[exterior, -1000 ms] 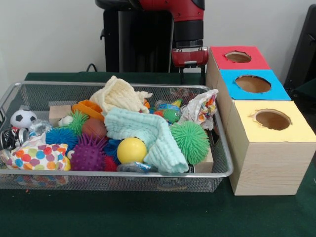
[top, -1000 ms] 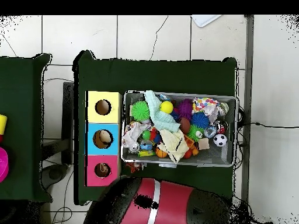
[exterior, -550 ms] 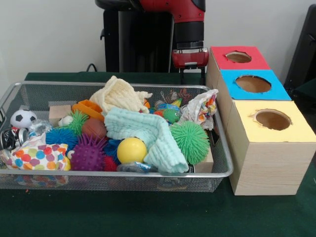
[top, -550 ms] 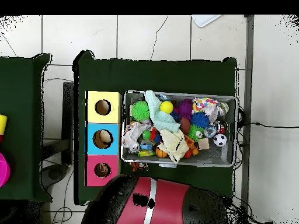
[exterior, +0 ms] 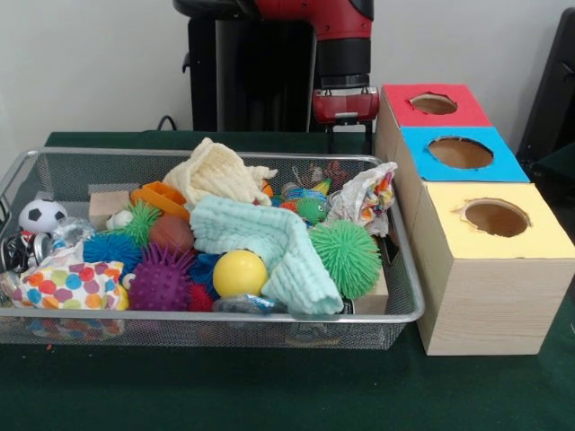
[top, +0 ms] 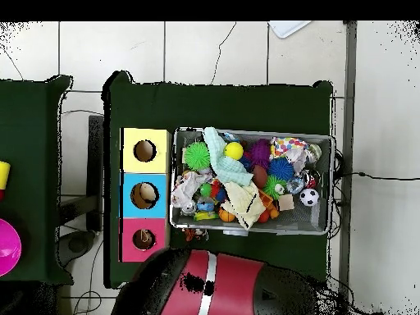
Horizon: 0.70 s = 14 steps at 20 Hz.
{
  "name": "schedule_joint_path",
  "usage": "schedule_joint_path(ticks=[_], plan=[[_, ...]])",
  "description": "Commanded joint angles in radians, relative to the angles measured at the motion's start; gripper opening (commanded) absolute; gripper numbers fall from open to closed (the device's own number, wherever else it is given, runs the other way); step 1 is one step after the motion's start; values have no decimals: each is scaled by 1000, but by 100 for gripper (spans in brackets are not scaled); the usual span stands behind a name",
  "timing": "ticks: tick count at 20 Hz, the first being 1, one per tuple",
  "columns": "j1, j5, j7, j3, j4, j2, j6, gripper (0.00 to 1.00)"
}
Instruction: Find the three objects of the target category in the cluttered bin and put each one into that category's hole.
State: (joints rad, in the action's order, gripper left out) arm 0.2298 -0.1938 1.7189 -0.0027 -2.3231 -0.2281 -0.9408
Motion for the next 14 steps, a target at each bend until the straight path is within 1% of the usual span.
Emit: schedule_joint_path(ticks=[1, 5, 14], plan=[[10, 36, 209, 33, 130, -31, 15, 100], [27, 29, 199, 33, 112, -74, 70, 100], [48, -7, 181, 22, 110, -102, 104, 100]])
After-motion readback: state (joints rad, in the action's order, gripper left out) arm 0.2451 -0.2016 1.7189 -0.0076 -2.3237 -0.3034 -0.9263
